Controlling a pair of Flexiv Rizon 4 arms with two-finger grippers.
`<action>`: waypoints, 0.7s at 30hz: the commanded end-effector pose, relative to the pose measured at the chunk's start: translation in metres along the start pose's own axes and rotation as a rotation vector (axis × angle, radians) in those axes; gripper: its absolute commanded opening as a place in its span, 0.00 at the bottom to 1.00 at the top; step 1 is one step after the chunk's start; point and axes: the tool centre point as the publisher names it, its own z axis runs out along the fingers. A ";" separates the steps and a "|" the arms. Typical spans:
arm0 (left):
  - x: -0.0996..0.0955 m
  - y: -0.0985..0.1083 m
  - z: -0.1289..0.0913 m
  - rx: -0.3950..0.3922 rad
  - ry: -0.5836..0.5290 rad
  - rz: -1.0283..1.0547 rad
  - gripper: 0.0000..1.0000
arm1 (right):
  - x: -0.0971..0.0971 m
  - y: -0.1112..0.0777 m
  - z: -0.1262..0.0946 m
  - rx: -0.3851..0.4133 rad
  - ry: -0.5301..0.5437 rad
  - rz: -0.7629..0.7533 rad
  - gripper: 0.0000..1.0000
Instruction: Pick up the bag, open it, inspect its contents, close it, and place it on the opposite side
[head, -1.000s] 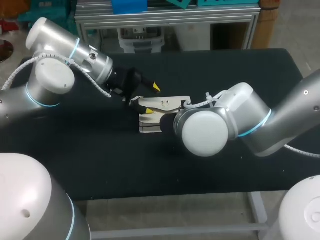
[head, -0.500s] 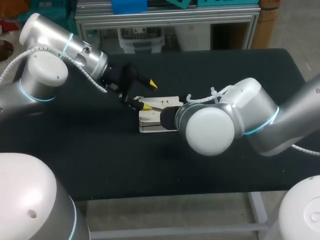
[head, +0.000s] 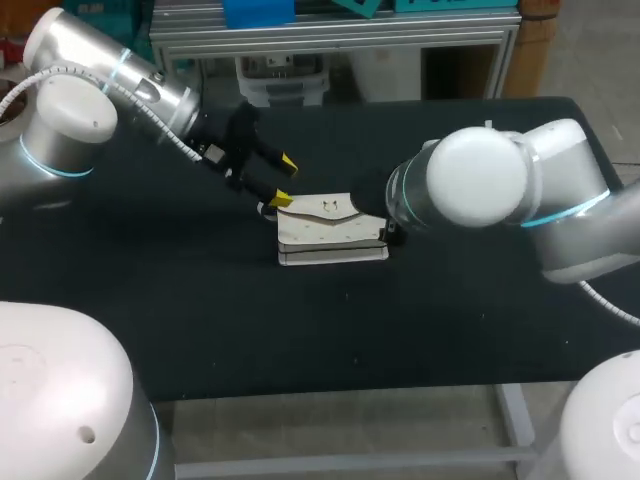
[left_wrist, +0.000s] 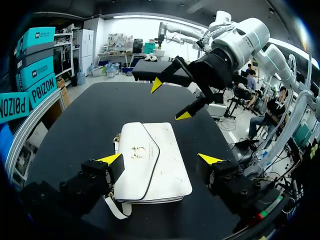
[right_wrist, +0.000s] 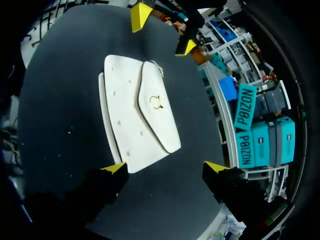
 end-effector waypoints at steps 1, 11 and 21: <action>0.000 -0.002 -0.001 -0.006 0.000 -0.001 1.00 | -0.003 -0.004 -0.002 -0.019 0.017 -0.001 1.00; -0.012 -0.016 -0.003 -0.008 -0.152 -0.205 1.00 | -0.018 0.008 -0.002 0.116 0.108 0.003 1.00; -0.017 -0.009 -0.020 -0.176 -0.286 -0.537 1.00 | -0.045 0.009 -0.012 0.271 0.355 0.149 1.00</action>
